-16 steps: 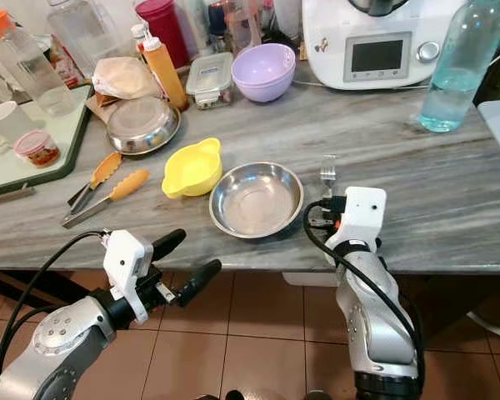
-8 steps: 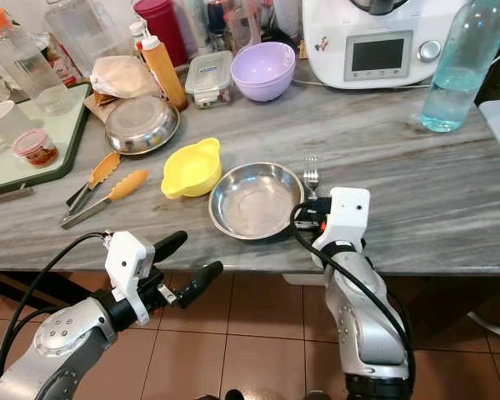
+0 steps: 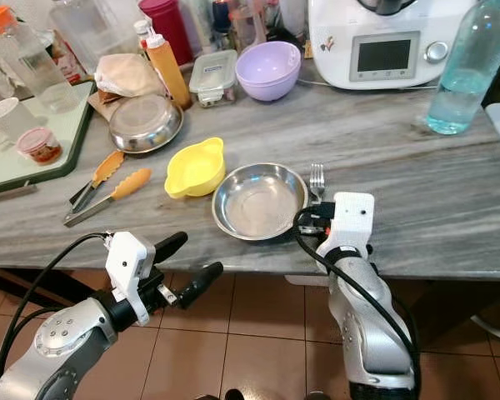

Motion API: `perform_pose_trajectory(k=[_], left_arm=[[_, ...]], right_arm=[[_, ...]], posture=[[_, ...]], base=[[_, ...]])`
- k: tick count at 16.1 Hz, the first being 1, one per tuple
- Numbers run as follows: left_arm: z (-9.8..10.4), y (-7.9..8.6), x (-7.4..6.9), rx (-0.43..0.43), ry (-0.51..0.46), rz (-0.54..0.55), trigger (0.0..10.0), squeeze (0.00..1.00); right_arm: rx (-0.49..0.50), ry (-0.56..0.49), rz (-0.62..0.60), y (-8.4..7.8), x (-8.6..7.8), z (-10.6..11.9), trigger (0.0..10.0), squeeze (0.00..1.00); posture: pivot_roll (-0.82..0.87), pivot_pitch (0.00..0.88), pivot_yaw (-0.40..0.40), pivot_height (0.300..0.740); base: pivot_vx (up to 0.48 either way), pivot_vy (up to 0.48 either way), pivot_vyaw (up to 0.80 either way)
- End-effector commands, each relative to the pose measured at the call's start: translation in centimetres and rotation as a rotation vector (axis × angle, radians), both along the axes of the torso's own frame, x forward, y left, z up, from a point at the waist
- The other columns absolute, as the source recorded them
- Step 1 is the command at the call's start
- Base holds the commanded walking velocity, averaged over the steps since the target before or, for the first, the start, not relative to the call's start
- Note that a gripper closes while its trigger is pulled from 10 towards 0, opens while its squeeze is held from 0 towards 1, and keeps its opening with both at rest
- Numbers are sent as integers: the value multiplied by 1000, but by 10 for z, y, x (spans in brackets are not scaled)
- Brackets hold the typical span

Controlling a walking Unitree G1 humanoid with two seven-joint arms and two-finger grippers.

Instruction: Setting the table

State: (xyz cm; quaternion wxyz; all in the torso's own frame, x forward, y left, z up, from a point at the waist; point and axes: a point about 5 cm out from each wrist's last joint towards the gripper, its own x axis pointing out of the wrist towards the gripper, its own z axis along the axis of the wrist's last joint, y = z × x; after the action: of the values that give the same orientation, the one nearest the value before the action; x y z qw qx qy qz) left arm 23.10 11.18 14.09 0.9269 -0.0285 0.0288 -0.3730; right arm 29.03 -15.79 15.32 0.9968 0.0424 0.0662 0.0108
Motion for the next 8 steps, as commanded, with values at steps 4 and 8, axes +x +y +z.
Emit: perform_pose_trajectory(k=[4,8], left_arm=[[-3,4,2,10,20,16,10000,0],[-4,4,3,11,23,10,10000,0]], right_arm=[[-16,69,-40,-7,-8,-13,10000,0],[-24,67,-63,-13,-8,-13,10000,992]], posture=[[-240,192,212,740],[-245,194,217,740]], base=[[0,0,0],[0,0,0]])
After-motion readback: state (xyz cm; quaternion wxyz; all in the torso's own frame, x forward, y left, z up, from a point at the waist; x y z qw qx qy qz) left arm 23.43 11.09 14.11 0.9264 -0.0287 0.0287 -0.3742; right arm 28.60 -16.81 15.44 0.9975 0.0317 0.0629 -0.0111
